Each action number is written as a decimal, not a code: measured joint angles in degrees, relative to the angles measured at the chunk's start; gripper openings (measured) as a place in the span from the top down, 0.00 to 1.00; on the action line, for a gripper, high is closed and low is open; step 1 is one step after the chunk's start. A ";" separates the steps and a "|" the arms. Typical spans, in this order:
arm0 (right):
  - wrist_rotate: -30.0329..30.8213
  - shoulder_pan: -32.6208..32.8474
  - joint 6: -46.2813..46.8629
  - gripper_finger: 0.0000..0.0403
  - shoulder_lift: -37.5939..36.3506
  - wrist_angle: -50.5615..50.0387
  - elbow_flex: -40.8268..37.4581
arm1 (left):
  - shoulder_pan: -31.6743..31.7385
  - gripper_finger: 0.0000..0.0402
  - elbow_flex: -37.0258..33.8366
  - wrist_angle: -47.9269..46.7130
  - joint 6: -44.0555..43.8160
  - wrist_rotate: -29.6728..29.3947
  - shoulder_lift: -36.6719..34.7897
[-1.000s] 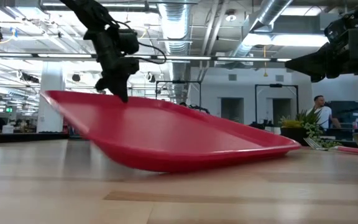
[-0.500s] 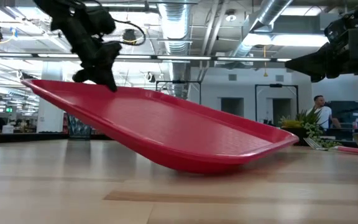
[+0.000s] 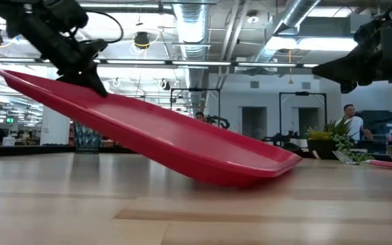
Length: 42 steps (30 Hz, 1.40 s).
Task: Pick and place plate/cup/fork/spoon on tray
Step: Prepare the red tray
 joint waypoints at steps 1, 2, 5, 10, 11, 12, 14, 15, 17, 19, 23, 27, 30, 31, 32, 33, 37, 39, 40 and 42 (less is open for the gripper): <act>0.03 -0.01 1.49 0.91 -0.01 0.22 0.00 | -0.70 0.97 -1.45 1.25 -1.67 -0.70 -1.30; 0.02 -0.01 2.93 0.91 0.01 0.56 -0.03 | -1.59 0.97 -2.80 2.74 -3.25 -1.64 -2.49; 0.09 0.09 6.98 0.91 0.01 1.85 -0.09 | -4.43 0.97 -5.44 4.70 -6.50 -5.99 -5.37; -0.17 0.34 8.80 0.91 0.01 3.58 -0.09 | -10.65 0.97 -6.54 4.84 -8.63 -13.37 -6.90; -0.75 0.62 9.25 0.92 0.20 3.59 -0.09 | -12.04 0.97 -6.54 5.13 -8.79 -14.46 -6.67; -1.06 1.01 9.51 0.93 0.93 4.00 -0.09 | -13.43 0.97 -6.54 5.40 -8.95 -15.58 -6.30; -1.07 2.10 9.63 0.95 2.67 4.18 -0.09 | -16.36 0.97 -6.54 5.35 -9.96 -18.10 -5.07; -1.03 2.70 9.59 0.96 3.47 4.44 -0.09 | -17.74 0.97 -6.54 5.34 -10.50 -19.24 -4.31; -0.44 3.74 9.47 0.98 5.14 4.96 -0.09 | -20.51 0.97 -6.54 5.41 -11.73 -21.48 -2.28; 0.72 4.74 9.47 0.98 6.89 4.92 -0.09 | -23.01 0.96 -6.54 5.35 -13.19 -23.85 -0.01; 3.52 6.26 9.50 0.96 10.04 5.62 -0.09 | -26.93 0.96 -6.54 5.33 -15.83 -28.91 4.24; 4.68 7.11 9.50 0.96 12.43 7.19 -0.07 | -29.71 0.96 -6.54 5.06 -18.61 -31.55 8.23; 4.68 7.31 9.46 0.96 13.77 8.36 -0.07 | -31.48 0.96 -6.54 4.84 -20.63 -33.17 11.52; 4.72 7.29 9.46 0.96 14.18 8.66 -0.07 | -31.82 0.96 -6.54 4.92 -21.11 -33.21 12.62; 4.72 7.28 9.43 0.96 14.61 8.70 -0.07 | -32.12 0.96 -6.54 4.92 -21.53 -33.22 13.65; 4.74 7.26 9.43 0.96 14.98 8.68 -0.07 | -32.47 0.96 -6.54 4.91 -21.98 -33.24 14.69; 4.73 7.26 9.43 0.96 16.24 8.70 -0.07 | -33.91 0.96 -6.52 4.95 -22.82 -33.21 18.25; 4.72 7.24 9.46 0.96 16.63 8.71 -0.05 | -34.53 0.95 -6.48 4.94 -23.19 -32.80 19.73; 4.74 7.24 9.43 0.96 16.75 8.70 -0.05 | -34.86 0.95 -6.48 4.85 -23.30 -32.39 20.38; 4.72 7.24 9.43 0.96 17.02 8.72 -0.05 | -35.26 0.93 -6.48 4.46 -23.35 -31.41 21.51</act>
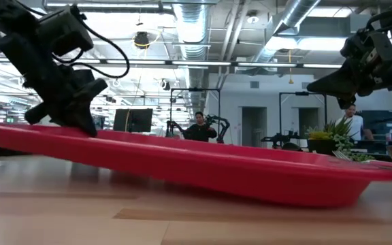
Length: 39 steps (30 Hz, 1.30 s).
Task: Pick and place plate/cup/fork/spoon on tray
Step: Prepare the red tray
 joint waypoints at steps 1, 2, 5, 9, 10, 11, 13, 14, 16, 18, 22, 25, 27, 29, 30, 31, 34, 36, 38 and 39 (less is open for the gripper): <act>0.00 0.00 0.00 0.96 -0.01 0.00 0.00 | -0.12 0.93 0.00 -0.54 -0.16 0.43 0.54; 0.00 0.00 0.00 0.96 -0.01 0.00 0.00 | -0.23 0.92 0.00 -1.47 -0.30 1.01 1.10; 0.00 0.00 0.00 0.96 -0.01 -0.01 0.00 | -0.57 0.90 0.00 -2.97 -0.49 1.91 2.32; 0.00 0.00 -0.02 0.96 -0.01 -0.02 0.02 | -0.80 0.86 -0.02 -3.27 0.94 2.00 2.68; 0.00 0.00 -0.02 0.96 -0.01 -0.02 0.02 | -0.80 0.84 -0.03 -3.45 1.45 2.03 2.71; 0.00 0.00 -0.02 0.96 -0.01 -0.12 0.02 | -0.80 0.82 -0.11 -3.73 2.44 2.05 2.71; -0.02 0.00 -0.02 0.96 -0.01 -0.20 0.02 | -0.80 0.77 -0.17 -4.14 4.53 2.46 2.71; -0.16 0.00 -0.01 0.96 -0.01 -0.20 0.02 | -0.80 0.75 -0.17 -4.10 5.24 2.64 2.69; -0.93 0.04 0.00 0.96 -0.01 -0.20 0.02 | -0.80 0.70 -0.14 -4.03 6.64 2.93 2.68; -2.63 0.04 0.08 0.96 0.27 -0.12 0.02 | -0.80 0.67 0.29 -4.99 7.84 3.09 2.68; -5.95 0.35 3.47 0.96 1.68 -0.06 0.32 | -0.77 0.63 1.87 -6.06 12.46 5.40 2.66; -6.03 2.74 5.70 0.97 4.98 -0.18 1.84 | -0.77 0.65 2.36 -5.92 14.92 8.31 2.64; -5.95 4.97 7.04 0.97 8.24 -0.37 3.38 | -0.80 0.68 2.34 -6.30 15.17 9.99 2.64; -5.07 7.47 8.39 0.97 12.50 -1.19 5.70 | -0.82 0.71 2.08 -7.07 15.10 10.61 2.64; -4.28 8.69 9.13 0.97 14.91 -2.27 6.99 | -0.82 0.73 1.93 -7.57 15.07 10.61 2.64; -3.39 9.89 9.92 0.97 17.62 -3.59 8.32 | -0.82 0.75 1.75 -7.51 14.95 10.64 2.64; -1.78 12.47 13.08 0.97 26.17 -7.55 12.46 | -0.82 0.80 1.22 -6.84 14.44 10.55 2.61; -1.64 13.30 15.29 0.97 32.11 -9.01 15.54 | -0.82 0.83 1.20 -6.84 14.42 10.46 2.57; -1.68 13.53 16.18 0.97 38.04 -11.02 18.50 | -0.82 0.84 1.20 -6.78 14.42 10.36 2.57; -1.68 13.52 16.39 0.97 40.97 -12.08 20.09 | -0.82 0.85 1.20 -6.73 14.43 10.35 2.57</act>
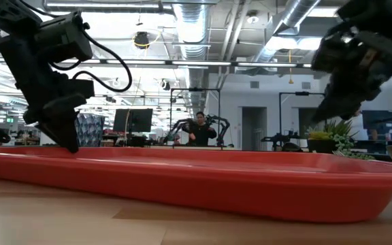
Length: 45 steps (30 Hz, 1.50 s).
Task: Pick and place plate/cup/fork/spoon on tray
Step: Prepare the red tray
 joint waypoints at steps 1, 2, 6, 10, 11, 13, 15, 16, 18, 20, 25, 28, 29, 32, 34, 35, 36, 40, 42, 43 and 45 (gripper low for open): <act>0.01 -0.11 0.13 0.97 3.05 -1.02 1.78 | 0.02 0.85 -0.02 0.02 0.00 -0.01 0.00; -0.01 -0.31 0.13 0.97 5.77 -1.96 3.47 | 0.02 0.85 -0.02 0.00 0.00 -0.07 0.00; -0.36 -1.70 -0.31 0.97 15.77 -6.65 9.64 | 0.02 0.85 -0.02 -0.04 -0.10 -0.13 0.00; -1.69 -3.03 -0.74 0.97 23.24 -10.14 14.18 | 0.02 0.86 -0.04 -0.13 -0.72 -0.11 0.00; -1.72 -3.39 -0.76 0.97 24.61 -11.39 14.97 | 0.02 0.86 -0.04 -0.13 -0.81 -0.11 0.00; -1.70 -4.31 -0.76 0.97 26.96 -13.56 16.35 | -0.02 0.86 -0.07 -0.17 -0.77 -0.10 0.00; -1.72 -5.44 -0.77 0.97 28.25 -14.46 17.33 | -0.31 0.86 -0.07 -0.28 -0.60 -0.20 0.00; -1.56 -6.06 -0.81 0.97 28.87 -14.48 17.71 | -0.48 0.86 -0.07 -0.32 -0.57 -0.32 0.02; -1.50 -7.47 -0.85 0.97 29.10 -14.83 17.96 | -0.85 0.86 -0.07 -0.52 -0.52 -0.46 0.00; -0.13 -8.74 -1.03 0.97 29.13 -15.02 17.98 | -1.26 0.86 -0.07 -0.76 -0.52 -0.55 0.00; 3.35 -12.30 -3.24 0.97 28.64 -16.01 17.96 | -2.51 0.86 -0.07 -0.59 -0.70 -0.27 0.00; 3.71 -14.07 -5.33 0.97 28.64 -16.27 17.96 | -3.55 0.86 -0.07 -0.74 -0.83 -0.17 -0.02; 4.32 -14.58 -5.82 0.97 28.66 -16.20 17.96 | -3.94 0.86 -0.07 -0.68 -1.00 -0.11 -0.02; 5.92 -16.04 -7.53 0.97 28.66 -15.96 17.94 | -5.02 0.86 -0.04 -0.51 -1.87 0.53 -0.01; 6.24 -17.00 -8.51 0.97 28.66 -15.98 17.94 | -5.77 0.86 -0.04 -0.31 -2.08 1.27 -0.04; 6.25 -17.51 -8.81 0.97 28.66 -15.94 17.94 | -6.16 0.86 -0.02 -0.26 -2.22 1.41 -0.04; 6.41 -18.03 -8.98 0.97 28.66 -15.79 17.92 | -6.47 0.86 -0.02 -0.17 -2.32 1.53 -0.04; 8.02 -19.54 -9.99 0.97 28.66 -14.45 17.92 | -6.96 0.86 0.04 0.16 -2.38 1.52 -0.04; 8.04 -20.21 -10.42 0.97 28.66 -13.75 17.92 | -6.98 0.86 0.02 0.04 -3.49 1.18 -0.04; 8.06 -20.54 -10.54 0.97 28.66 -13.30 17.90 | -6.99 0.86 0.02 -0.02 -3.91 1.04 -0.04; 8.06 -21.29 -10.96 0.97 28.66 -12.40 17.89 | -6.98 0.86 0.00 -0.13 -4.43 0.80 -0.04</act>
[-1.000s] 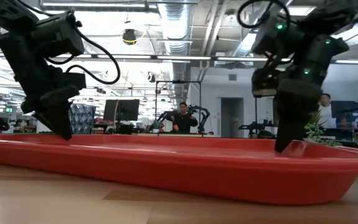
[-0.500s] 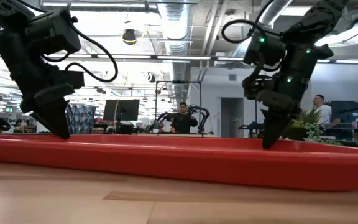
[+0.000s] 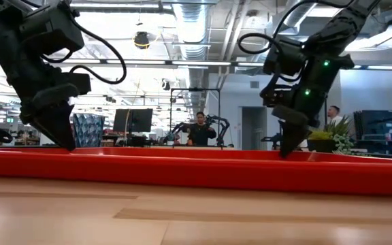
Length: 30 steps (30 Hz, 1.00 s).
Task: Pick and place plate/cup/fork/spoon on tray
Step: Prepare the red tray
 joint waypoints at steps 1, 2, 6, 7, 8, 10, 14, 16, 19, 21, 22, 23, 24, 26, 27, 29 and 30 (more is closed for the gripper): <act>0.00 -0.34 -0.34 0.97 0.00 0.54 -0.01 | -0.05 0.86 0.00 -0.02 -0.10 -0.12 0.00; 0.01 -0.71 -0.57 0.97 0.00 1.14 -0.01 | -0.17 0.86 -0.02 -0.06 -0.31 -0.26 0.02; -0.13 -2.30 -1.53 0.97 0.00 3.18 -0.01 | -0.66 0.86 -0.05 -0.22 -0.96 -0.73 0.02; -0.11 -2.62 -1.98 0.97 0.00 3.60 -0.01 | -0.87 0.86 -0.07 -0.24 -1.45 -0.86 0.04; -0.11 -2.98 -2.45 0.97 0.00 4.06 -0.01 | -1.03 0.86 -0.07 -0.25 -1.96 -1.03 0.04; -0.15 -3.59 -3.36 0.97 0.00 4.85 -0.01 | -1.60 0.86 -0.07 -0.45 -2.69 -1.31 0.06; -0.36 -4.43 -4.41 0.97 0.00 5.96 -0.01 | -3.02 0.86 -0.07 -1.09 -5.78 -1.95 0.07; -0.41 -4.61 -5.14 0.97 0.00 6.28 -0.01 | -4.13 0.87 -0.07 -1.54 -8.16 -2.31 0.07; -1.96 -4.71 -5.47 0.97 -0.02 4.94 0.84 | -5.91 0.87 -0.09 -1.88 -11.77 -3.33 0.07; -3.13 -4.00 -5.74 0.97 -1.36 1.60 2.38 | -6.86 0.87 -0.13 -1.88 -13.67 -3.79 0.10; -3.25 -3.40 -6.20 0.96 -2.18 -0.52 3.47 | -7.24 0.88 -0.13 -1.89 -14.28 -3.85 0.09; -3.34 -2.66 -6.49 0.96 -2.90 -2.66 4.73 | -7.54 0.88 -0.13 -1.88 -14.73 -3.94 0.11; -3.46 -1.97 -6.82 0.95 -3.84 -5.72 5.80 | -7.78 0.88 -0.13 -1.84 -14.81 -4.03 0.11; -3.86 -0.51 -7.01 0.95 -5.98 -12.83 7.75 | -8.01 0.88 -0.13 -1.82 -15.05 -4.22 0.11; -4.71 0.11 -6.99 0.95 -6.80 -15.51 8.37 | -8.02 0.88 -0.13 -1.79 -14.88 -4.29 0.11; -6.89 1.08 -6.72 0.95 -8.22 -19.29 8.55 | -7.98 0.88 0.04 -1.89 -14.08 -4.45 0.11; -8.17 1.44 -6.29 0.96 -8.53 -20.35 8.36 | -7.86 0.88 0.36 -2.18 -13.77 -4.59 0.13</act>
